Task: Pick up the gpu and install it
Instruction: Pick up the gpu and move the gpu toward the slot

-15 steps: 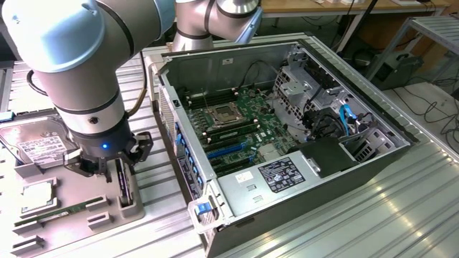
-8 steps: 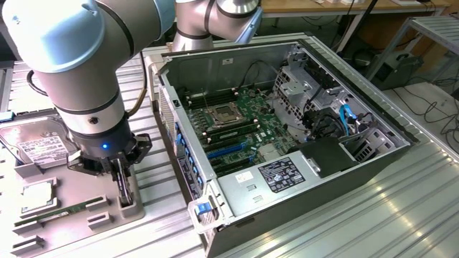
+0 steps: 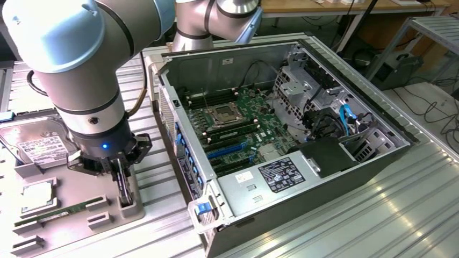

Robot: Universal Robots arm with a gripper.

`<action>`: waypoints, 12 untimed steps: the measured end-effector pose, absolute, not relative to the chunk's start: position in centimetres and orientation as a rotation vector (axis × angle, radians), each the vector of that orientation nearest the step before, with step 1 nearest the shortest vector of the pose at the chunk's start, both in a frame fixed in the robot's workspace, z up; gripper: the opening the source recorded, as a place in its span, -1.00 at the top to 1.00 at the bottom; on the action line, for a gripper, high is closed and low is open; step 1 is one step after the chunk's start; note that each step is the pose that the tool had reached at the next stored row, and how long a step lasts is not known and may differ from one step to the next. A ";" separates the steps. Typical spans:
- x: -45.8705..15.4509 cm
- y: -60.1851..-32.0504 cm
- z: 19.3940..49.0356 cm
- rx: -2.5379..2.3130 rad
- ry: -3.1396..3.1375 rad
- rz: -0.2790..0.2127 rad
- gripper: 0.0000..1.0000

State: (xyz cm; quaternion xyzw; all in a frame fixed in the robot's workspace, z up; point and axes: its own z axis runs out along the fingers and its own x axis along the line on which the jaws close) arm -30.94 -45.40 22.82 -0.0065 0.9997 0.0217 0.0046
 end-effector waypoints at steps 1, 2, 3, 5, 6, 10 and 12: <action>-30.9 -45.4 22.8 -0.020 3.131 0.068 0.46; -30.9 -45.4 22.9 -0.020 3.131 0.068 0.46; -30.9 -45.4 23.0 -0.020 3.131 0.068 0.46; -30.9 -45.4 23.2 -0.020 3.132 0.068 0.46; -30.9 -45.4 23.4 -0.020 3.132 0.068 0.46; -30.9 -45.4 24.0 -0.020 3.132 0.068 0.46; -30.9 -45.4 24.4 -0.020 3.132 0.068 0.46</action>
